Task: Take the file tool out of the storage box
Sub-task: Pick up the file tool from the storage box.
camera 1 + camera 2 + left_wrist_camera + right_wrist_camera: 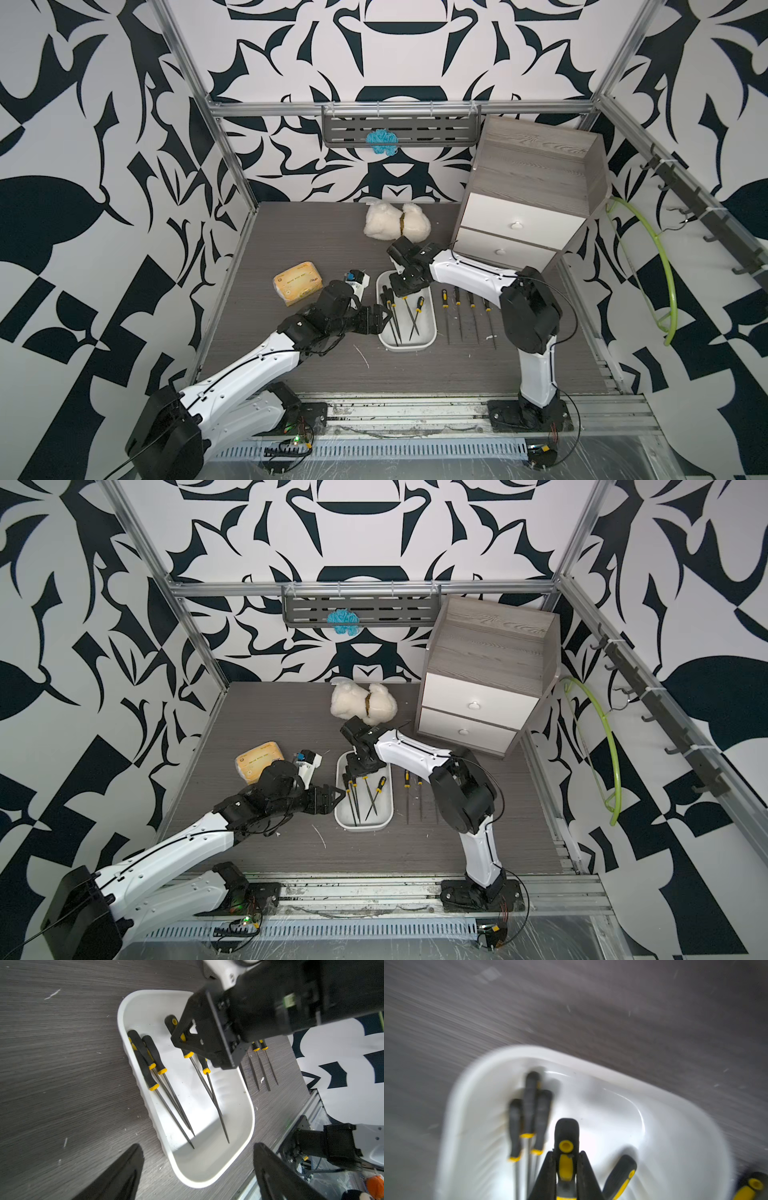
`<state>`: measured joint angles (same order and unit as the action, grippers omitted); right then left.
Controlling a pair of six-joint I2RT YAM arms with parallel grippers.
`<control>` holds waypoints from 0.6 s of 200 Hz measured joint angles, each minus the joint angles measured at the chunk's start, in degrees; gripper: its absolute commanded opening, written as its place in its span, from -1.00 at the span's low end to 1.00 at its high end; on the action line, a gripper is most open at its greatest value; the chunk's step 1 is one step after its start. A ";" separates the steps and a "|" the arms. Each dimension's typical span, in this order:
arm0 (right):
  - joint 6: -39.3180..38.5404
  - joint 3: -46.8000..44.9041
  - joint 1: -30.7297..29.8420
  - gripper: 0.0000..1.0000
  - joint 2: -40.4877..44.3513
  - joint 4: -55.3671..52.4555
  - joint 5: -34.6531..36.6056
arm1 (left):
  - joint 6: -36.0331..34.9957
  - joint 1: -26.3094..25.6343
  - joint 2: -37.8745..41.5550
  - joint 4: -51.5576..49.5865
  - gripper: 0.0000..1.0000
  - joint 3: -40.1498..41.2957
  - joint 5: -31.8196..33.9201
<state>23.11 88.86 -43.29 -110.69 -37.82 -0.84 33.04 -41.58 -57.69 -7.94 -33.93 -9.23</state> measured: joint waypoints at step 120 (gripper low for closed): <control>7.65 -16.94 0.57 -1.00 20.74 23.47 -10.12 | 7.96 0.00 -4.17 23.87 0.48 6.45 -11.54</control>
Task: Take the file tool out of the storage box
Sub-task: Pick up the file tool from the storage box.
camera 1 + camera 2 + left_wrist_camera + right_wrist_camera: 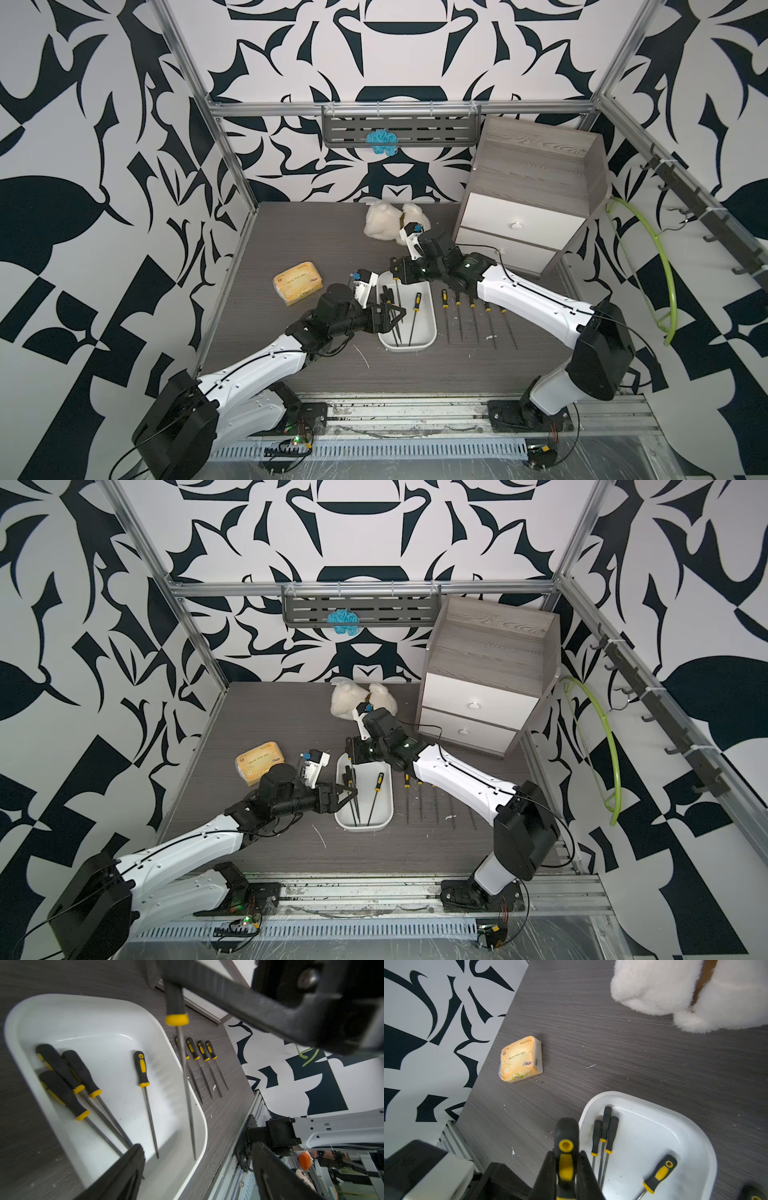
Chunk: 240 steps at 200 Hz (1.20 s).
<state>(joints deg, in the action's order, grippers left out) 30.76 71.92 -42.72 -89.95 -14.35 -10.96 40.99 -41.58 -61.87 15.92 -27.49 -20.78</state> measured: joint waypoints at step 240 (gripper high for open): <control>2.49 -5.03 0.00 -1.00 2.78 8.26 -0.48 | 2.27 -0.02 -7.30 1.97 -0.96 -0.81 -4.50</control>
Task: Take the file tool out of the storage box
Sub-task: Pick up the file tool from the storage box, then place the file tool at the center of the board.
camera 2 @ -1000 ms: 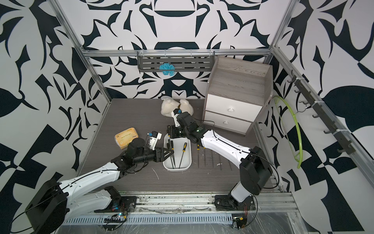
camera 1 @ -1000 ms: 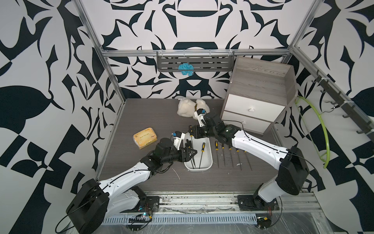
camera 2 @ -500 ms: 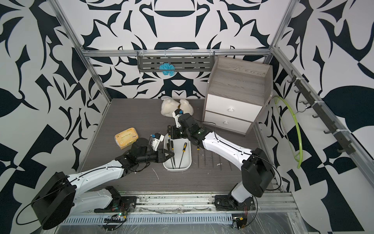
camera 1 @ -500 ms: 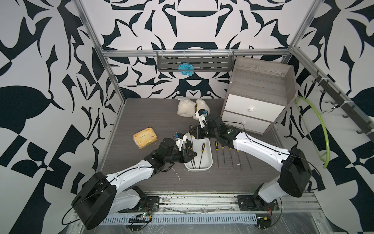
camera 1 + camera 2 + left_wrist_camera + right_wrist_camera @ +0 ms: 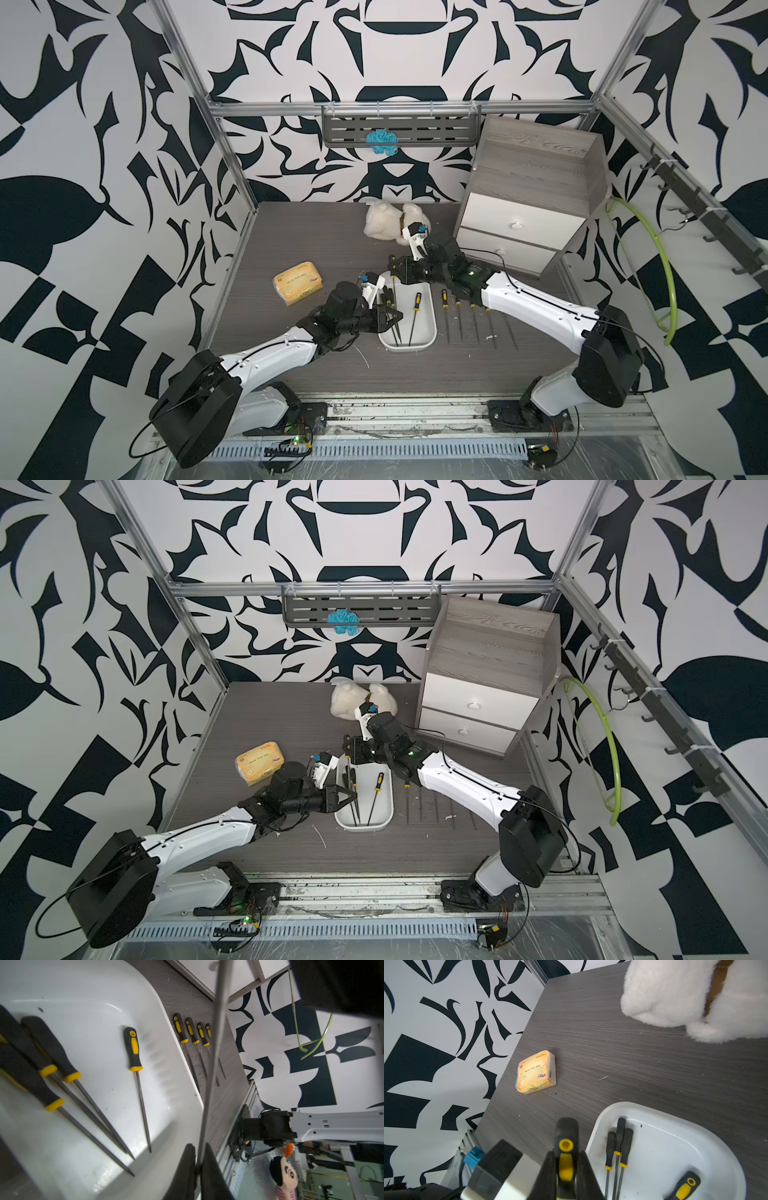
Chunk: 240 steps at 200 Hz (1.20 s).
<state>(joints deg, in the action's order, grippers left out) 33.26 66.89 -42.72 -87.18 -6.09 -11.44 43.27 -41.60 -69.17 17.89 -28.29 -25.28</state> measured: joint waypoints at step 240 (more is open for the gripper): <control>-8.26 5.77 3.65 -0.55 -6.10 -18.73 -1.77 | -10.84 6.62 -18.27 -56.46 -1.00 -20.11 20.63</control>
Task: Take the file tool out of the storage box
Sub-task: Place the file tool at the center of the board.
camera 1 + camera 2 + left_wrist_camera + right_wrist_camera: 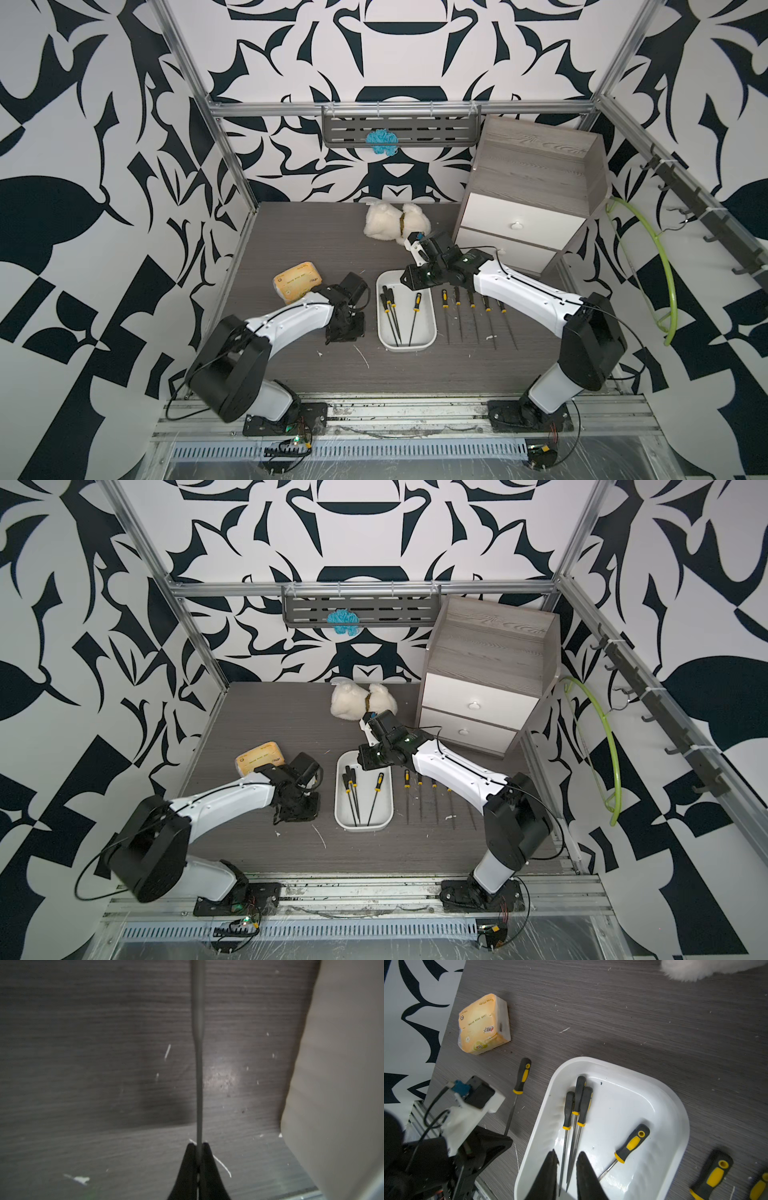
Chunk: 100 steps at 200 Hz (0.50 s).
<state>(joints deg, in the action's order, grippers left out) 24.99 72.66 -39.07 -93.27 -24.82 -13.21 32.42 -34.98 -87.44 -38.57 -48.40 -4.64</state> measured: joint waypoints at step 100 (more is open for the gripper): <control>0.07 0.59 -0.02 -0.57 -8.92 -1.68 -2.01 | -3.41 0.72 -7.67 1.22 -0.80 -4.02 -8.13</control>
<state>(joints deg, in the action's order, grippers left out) 25.06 73.25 -39.09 -102.19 -26.50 -15.22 29.02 -34.26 -95.11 -37.34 -52.42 -12.78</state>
